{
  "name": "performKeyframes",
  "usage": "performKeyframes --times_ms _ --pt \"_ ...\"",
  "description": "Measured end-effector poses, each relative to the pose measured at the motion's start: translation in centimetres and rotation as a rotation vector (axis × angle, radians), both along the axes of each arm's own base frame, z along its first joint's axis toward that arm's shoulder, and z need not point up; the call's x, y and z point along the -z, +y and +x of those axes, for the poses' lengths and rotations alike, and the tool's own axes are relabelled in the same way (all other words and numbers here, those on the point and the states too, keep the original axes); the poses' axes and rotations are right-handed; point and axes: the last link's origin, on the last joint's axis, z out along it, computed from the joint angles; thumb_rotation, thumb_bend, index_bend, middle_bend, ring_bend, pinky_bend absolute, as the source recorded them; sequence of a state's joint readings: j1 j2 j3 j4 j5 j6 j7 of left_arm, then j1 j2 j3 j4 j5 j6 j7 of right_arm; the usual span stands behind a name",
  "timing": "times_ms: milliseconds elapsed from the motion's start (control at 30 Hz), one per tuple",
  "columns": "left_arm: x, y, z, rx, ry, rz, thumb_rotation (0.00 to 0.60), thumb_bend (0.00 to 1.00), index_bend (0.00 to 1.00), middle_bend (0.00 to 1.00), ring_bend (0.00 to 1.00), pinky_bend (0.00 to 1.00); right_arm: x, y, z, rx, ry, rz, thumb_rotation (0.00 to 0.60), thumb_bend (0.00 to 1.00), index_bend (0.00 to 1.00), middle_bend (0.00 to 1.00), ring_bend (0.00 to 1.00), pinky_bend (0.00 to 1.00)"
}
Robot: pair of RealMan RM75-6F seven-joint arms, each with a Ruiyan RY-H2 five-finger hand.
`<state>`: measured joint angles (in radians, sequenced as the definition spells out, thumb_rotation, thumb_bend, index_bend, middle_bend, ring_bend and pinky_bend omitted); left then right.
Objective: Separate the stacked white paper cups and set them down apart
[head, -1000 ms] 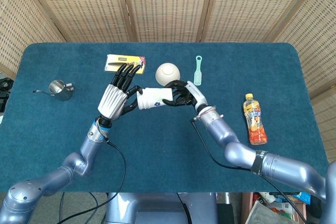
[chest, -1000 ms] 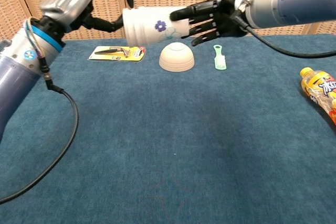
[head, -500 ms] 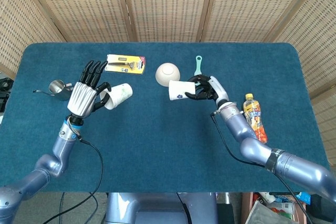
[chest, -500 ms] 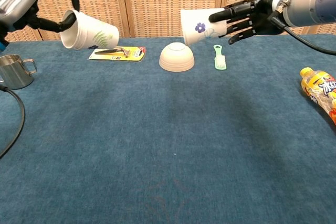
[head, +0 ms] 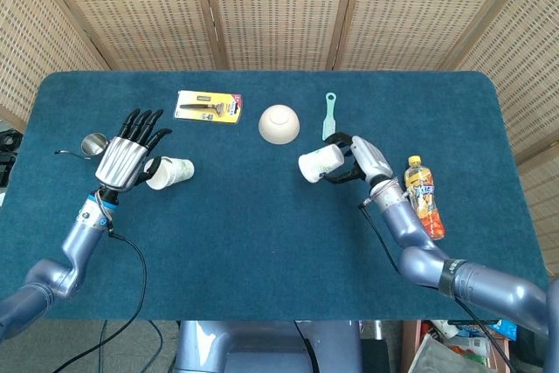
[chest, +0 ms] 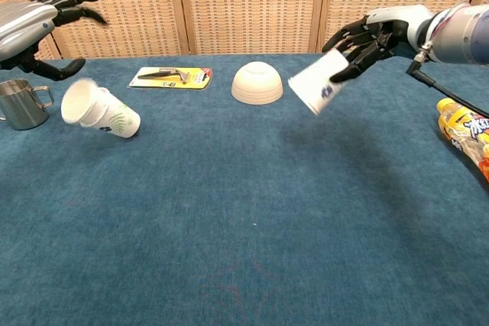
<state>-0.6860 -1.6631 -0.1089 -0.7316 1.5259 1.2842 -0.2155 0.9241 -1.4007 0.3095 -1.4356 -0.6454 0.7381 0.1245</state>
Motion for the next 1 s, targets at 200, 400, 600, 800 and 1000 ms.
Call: performKeyframes --times_ms 200,400,600,800,1000 --pt "-1.5 -0.5 -0.3 -0.039 0.007 -0.001 0.6 0.3 0.0 0.0 0.0 0.0 -1.6 1.6 -0.2 -0.066 0.034 -0.045 0.6 0.03 0.11 0.02 0.0 0.03" --pt "-3.8 -1.7 -0.3 -0.06 -0.023 0.026 0.6 0.3 0.0 0.0 0.0 0.0 -3.9 3.6 -1.3 -0.132 0.077 -0.102 0.6 0.0 0.11 0.03 0.0 0.03" --pt "-6.3 -4.6 -0.7 -0.087 -0.129 0.068 0.6 0.3 0.0 0.0 0.0 0.0 -6.1 6.8 -3.9 -0.204 0.156 -0.145 0.6 0.0 0.11 0.04 0.0 0.03" --pt "-7.8 -9.3 -1.9 -0.176 -0.24 0.084 0.6 0.3 0.0 0.0 0.0 0.0 -7.6 11.0 -6.7 -0.331 0.263 -0.212 0.6 0.0 0.11 0.05 0.0 0.03" --pt "-8.5 -14.9 -3.5 -0.32 -0.317 0.123 0.6 0.3 0.0 0.0 0.0 0.0 -9.1 16.5 -9.9 -0.388 0.337 -0.339 0.6 0.0 0.1 0.01 0.0 0.0"
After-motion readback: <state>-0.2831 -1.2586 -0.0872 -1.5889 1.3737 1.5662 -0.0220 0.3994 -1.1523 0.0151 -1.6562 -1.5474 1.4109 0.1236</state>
